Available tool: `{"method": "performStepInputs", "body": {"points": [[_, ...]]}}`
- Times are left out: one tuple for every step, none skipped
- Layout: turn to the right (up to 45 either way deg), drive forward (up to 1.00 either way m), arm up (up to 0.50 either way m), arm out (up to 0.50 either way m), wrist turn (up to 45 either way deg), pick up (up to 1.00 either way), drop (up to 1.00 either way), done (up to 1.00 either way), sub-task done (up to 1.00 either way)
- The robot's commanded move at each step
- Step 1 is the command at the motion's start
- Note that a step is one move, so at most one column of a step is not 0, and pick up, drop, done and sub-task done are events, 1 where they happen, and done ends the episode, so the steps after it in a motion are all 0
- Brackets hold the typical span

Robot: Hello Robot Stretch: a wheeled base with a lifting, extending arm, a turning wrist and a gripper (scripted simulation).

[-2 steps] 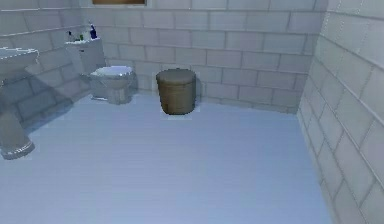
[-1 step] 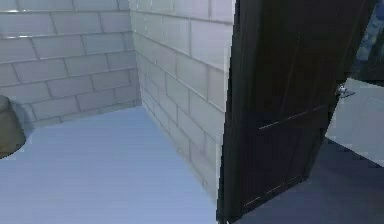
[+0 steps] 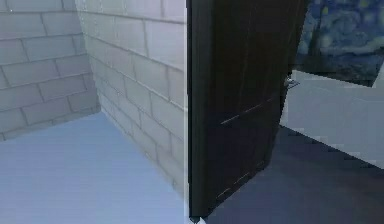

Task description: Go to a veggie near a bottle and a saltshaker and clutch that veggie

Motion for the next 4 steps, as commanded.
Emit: {"method": "performStepInputs", "body": {"points": [[0.0,0.45,0.0,0.0,0.0,0.0,0.0,0.0,0.0],[45.0,0.0,0.0,0.0,0.0,0.0,0.0,0.0,0.0],[3.0,0.0,0.0,0.0,0.0,0.0,0.0,0.0,0.0],[0.0,0.6,0.0,0.0,0.0,0.0,0.0,0.0,0.0]]}}
